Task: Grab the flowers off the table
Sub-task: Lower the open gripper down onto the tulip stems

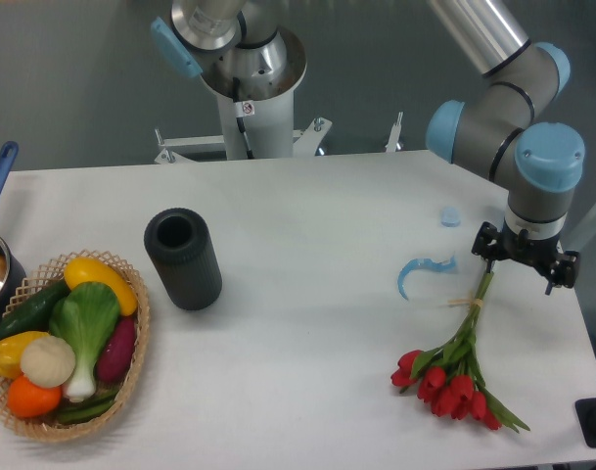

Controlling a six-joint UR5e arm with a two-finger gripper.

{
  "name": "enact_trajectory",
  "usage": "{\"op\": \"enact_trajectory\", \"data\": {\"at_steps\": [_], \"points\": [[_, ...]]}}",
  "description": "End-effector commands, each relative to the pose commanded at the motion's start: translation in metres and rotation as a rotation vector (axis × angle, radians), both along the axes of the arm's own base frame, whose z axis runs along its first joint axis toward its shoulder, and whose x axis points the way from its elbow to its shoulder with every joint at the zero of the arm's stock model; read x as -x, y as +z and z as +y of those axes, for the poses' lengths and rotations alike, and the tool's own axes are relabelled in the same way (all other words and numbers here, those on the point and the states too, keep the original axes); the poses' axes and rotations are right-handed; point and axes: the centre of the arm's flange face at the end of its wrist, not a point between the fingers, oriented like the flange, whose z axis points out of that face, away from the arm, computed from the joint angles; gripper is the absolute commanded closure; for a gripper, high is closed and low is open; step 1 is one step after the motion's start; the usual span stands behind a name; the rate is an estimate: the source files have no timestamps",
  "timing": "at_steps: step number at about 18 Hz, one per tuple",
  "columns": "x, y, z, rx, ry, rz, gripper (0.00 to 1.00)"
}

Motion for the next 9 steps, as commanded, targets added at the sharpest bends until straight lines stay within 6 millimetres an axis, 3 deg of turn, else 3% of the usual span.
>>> {"op": "enact_trajectory", "data": {"at_steps": [6, 9], "points": [[0.001, -0.002, 0.004, -0.015, -0.002, 0.037, 0.00], [-0.001, -0.016, 0.009, -0.025, 0.042, 0.030, 0.00]]}}
